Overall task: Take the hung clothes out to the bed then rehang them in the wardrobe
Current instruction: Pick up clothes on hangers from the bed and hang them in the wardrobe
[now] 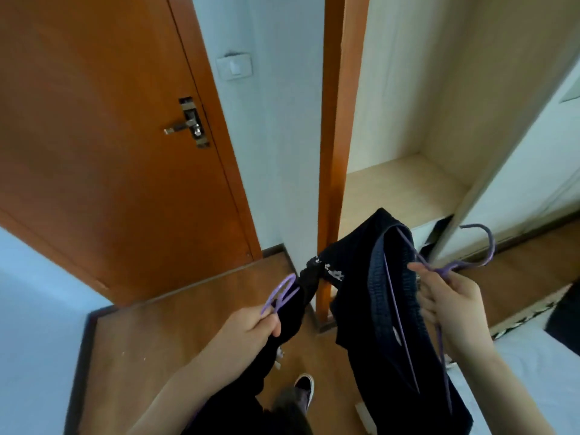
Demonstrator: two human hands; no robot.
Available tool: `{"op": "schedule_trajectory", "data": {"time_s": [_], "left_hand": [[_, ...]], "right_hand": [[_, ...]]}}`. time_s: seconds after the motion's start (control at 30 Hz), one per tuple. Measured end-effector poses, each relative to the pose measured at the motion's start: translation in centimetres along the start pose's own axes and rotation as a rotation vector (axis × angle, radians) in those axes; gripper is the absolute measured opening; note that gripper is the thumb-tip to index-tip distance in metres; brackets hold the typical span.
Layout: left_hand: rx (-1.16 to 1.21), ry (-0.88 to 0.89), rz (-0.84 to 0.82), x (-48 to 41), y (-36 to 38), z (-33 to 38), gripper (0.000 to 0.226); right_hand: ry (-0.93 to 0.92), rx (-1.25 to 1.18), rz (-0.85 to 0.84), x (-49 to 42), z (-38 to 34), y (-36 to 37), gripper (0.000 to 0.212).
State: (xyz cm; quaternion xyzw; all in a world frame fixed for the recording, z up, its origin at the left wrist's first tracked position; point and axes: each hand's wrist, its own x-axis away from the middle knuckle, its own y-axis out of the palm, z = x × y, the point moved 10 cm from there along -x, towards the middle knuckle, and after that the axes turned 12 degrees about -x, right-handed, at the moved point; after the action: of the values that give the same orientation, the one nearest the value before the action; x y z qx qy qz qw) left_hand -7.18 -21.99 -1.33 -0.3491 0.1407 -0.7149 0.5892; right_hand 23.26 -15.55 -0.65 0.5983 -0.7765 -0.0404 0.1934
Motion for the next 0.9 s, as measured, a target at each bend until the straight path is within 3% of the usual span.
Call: {"op": "schedule_trajectory", "data": {"time_s": [0.17,0.5,0.6,0.9], "left_hand": [[0.046,0.138,-0.162,-10.5,0.6,4.6,0.032],[0.325,0.251,-0.219,-27.1,2.5,21.4,0.028],[0.434,0.226,-0.183,-31.5,3.0,26.3,0.028],[0.72,0.243,-0.029,-47.7,1.4,44.9,0.028]], "right_hand": [[-0.04,0.004,0.141,-4.9,-2.4,-1.8,0.017],[-0.15,-0.011,0.248,-15.8,-12.2,-5.3,0.02],[-0.139,-0.102,0.191,-21.2,-15.3,-6.2,0.024],[0.017,-0.38,-0.203,-43.9,-28.6,-5.8,0.041]]}}
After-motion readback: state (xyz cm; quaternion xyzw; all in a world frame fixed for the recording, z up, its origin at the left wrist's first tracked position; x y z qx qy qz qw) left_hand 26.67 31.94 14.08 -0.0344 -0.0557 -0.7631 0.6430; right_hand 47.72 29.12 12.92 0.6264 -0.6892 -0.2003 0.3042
